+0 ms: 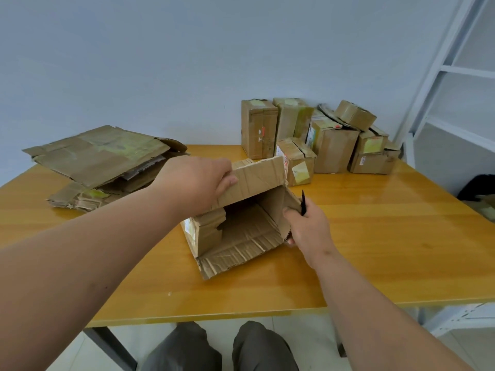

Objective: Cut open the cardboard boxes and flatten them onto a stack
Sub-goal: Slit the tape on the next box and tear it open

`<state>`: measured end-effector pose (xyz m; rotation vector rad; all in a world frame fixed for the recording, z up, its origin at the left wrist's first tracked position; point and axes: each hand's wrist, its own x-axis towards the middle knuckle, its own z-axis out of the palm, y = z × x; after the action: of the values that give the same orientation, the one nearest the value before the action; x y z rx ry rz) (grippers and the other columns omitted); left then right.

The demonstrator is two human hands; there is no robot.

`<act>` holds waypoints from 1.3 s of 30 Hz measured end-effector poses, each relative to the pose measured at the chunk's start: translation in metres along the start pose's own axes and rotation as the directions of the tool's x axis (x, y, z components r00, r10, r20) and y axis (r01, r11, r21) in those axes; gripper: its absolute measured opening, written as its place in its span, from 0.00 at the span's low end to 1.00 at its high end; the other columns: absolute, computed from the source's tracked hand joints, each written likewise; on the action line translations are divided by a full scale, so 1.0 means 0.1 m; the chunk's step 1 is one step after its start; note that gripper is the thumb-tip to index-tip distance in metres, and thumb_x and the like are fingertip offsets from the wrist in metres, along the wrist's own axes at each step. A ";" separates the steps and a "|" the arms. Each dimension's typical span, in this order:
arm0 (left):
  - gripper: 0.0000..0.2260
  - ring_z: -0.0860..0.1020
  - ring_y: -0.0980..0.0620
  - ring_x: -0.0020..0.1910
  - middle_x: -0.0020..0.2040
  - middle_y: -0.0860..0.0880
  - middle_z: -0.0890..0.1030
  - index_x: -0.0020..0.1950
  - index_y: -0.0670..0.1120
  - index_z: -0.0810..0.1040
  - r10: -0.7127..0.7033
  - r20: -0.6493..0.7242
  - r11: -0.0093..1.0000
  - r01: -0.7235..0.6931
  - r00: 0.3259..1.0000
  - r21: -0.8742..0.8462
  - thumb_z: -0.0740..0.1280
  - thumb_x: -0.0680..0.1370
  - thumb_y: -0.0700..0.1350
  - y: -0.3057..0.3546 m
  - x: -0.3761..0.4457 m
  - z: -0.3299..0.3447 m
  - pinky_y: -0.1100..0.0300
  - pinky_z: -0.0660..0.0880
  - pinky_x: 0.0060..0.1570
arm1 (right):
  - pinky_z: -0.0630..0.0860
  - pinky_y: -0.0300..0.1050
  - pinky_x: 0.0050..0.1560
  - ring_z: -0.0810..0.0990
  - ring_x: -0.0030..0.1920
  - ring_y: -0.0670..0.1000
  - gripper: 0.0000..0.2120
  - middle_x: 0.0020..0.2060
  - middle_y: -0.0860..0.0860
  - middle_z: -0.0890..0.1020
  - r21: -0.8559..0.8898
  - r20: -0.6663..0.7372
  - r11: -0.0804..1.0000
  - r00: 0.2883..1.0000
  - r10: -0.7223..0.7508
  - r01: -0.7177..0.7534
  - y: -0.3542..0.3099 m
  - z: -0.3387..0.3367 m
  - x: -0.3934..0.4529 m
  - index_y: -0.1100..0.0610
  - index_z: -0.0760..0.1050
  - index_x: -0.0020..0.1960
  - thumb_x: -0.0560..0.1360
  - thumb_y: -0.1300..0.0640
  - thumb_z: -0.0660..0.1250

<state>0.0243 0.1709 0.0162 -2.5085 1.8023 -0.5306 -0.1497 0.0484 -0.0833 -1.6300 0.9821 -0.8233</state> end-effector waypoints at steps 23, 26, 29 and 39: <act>0.45 0.61 0.37 0.71 0.76 0.50 0.47 0.75 0.58 0.52 -0.552 -0.103 0.784 0.473 0.827 -0.402 0.78 0.67 0.56 -0.14 -0.57 0.63 0.40 0.73 0.62 | 0.76 0.42 0.35 0.75 0.32 0.51 0.12 0.39 0.50 0.74 -0.002 0.167 1.000 0.986 0.016 -0.016 -0.36 0.10 -0.33 0.52 0.73 0.57 0.81 0.45 0.61; 0.40 0.70 0.37 0.63 0.74 0.50 0.48 0.73 0.55 0.54 -0.594 -0.076 0.740 0.506 0.801 -0.443 0.77 0.70 0.51 -0.21 -0.48 0.58 0.43 0.79 0.51 | 0.76 0.39 0.31 0.76 0.38 0.53 0.08 0.44 0.48 0.76 0.056 0.174 0.998 0.984 0.020 -0.031 -0.35 0.10 -0.35 0.49 0.74 0.51 0.81 0.46 0.62; 0.39 0.75 0.38 0.54 0.73 0.50 0.50 0.73 0.55 0.53 -0.603 -0.019 0.718 0.532 0.798 -0.448 0.75 0.71 0.50 -0.25 -0.44 0.55 0.46 0.80 0.44 | 0.78 0.42 0.33 0.75 0.41 0.54 0.06 0.45 0.49 0.76 0.084 0.179 0.996 0.984 0.018 -0.034 -0.35 0.11 -0.34 0.45 0.73 0.46 0.81 0.47 0.62; 0.50 0.79 0.49 0.31 0.42 0.46 0.78 0.75 0.61 0.30 -0.436 0.084 0.746 0.412 0.896 -0.523 0.69 0.75 0.41 -0.23 -0.56 0.46 0.51 0.79 0.28 | 0.76 0.43 0.31 0.72 0.36 0.54 0.11 0.40 0.56 0.73 0.265 0.092 0.951 0.986 0.140 -0.159 -0.22 0.13 -0.18 0.52 0.75 0.56 0.80 0.46 0.64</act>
<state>0.0428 0.2216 -0.0373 -3.3460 1.5361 -0.0705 -0.1415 0.0738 -0.0666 -1.3245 0.8875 -0.7540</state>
